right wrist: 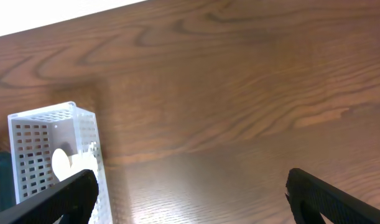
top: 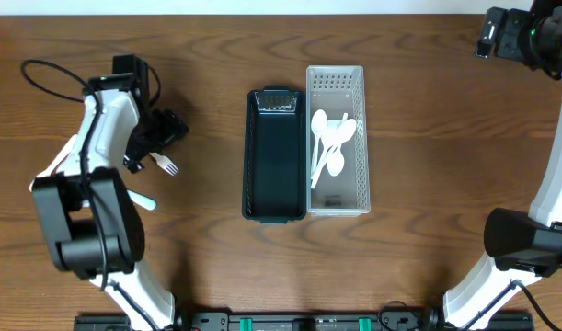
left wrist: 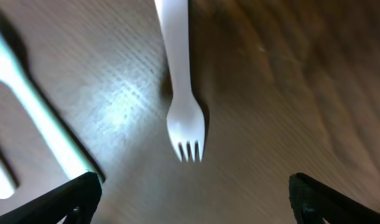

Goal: Pack container

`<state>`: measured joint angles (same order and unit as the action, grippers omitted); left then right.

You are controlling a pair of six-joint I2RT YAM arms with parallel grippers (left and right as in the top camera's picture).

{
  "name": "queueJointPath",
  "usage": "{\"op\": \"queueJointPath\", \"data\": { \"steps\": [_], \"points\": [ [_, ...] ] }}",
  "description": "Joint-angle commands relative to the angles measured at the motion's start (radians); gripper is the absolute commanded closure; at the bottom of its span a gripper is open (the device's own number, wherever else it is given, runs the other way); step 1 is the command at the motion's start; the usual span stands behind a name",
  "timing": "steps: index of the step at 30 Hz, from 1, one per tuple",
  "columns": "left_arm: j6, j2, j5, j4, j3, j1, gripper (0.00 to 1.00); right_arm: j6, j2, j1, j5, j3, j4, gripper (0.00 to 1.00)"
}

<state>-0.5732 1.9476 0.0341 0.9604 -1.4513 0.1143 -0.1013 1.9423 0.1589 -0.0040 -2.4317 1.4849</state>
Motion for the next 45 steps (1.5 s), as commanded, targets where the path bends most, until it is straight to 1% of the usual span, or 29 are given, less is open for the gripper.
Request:
{"op": "queueJointPath", "data": {
  "steps": [1,6,10,27,29,32,37,39,42,43,45],
  "points": [
    [-0.008,0.048,0.011,-0.010,0.002,0.002,0.02,0.014,0.007,0.006,0.003,0.001,0.003,0.01],
    [0.048,0.089,0.065,-0.068,0.018,0.002,0.02,0.021,0.007,0.006,0.003,0.001,0.001,0.01],
    [0.047,0.093,0.080,-0.103,0.042,0.002,0.02,0.021,0.007,0.006,0.004,0.001,0.000,0.01],
    [0.029,0.094,0.079,-0.170,0.123,0.007,0.02,0.021,0.007,0.006,0.003,0.001,0.013,0.01],
    [0.029,0.094,0.079,-0.174,0.123,0.009,0.00,0.021,0.007,0.006,0.003,0.001,0.013,0.01],
    [0.029,0.094,0.079,-0.177,0.123,0.010,0.07,0.021,0.007,0.006,0.003,0.001,0.013,0.01],
    [0.029,0.094,0.079,-0.179,0.123,0.010,0.24,0.021,0.007,0.006,0.003,0.001,0.015,0.01],
    [0.029,0.094,0.079,-0.179,0.123,0.010,0.28,0.021,0.007,0.006,0.003,0.001,0.015,0.01],
    [0.029,0.094,0.079,-0.179,0.123,0.010,0.43,0.021,0.007,0.006,0.003,0.001,0.015,0.01],
    [0.029,0.094,0.079,-0.179,0.123,0.010,0.46,0.021,0.007,0.006,0.003,0.001,0.015,0.01],
    [0.029,0.094,0.079,-0.180,0.123,0.010,0.48,0.021,0.007,0.006,0.003,0.001,0.015,0.01]
  ]
}}
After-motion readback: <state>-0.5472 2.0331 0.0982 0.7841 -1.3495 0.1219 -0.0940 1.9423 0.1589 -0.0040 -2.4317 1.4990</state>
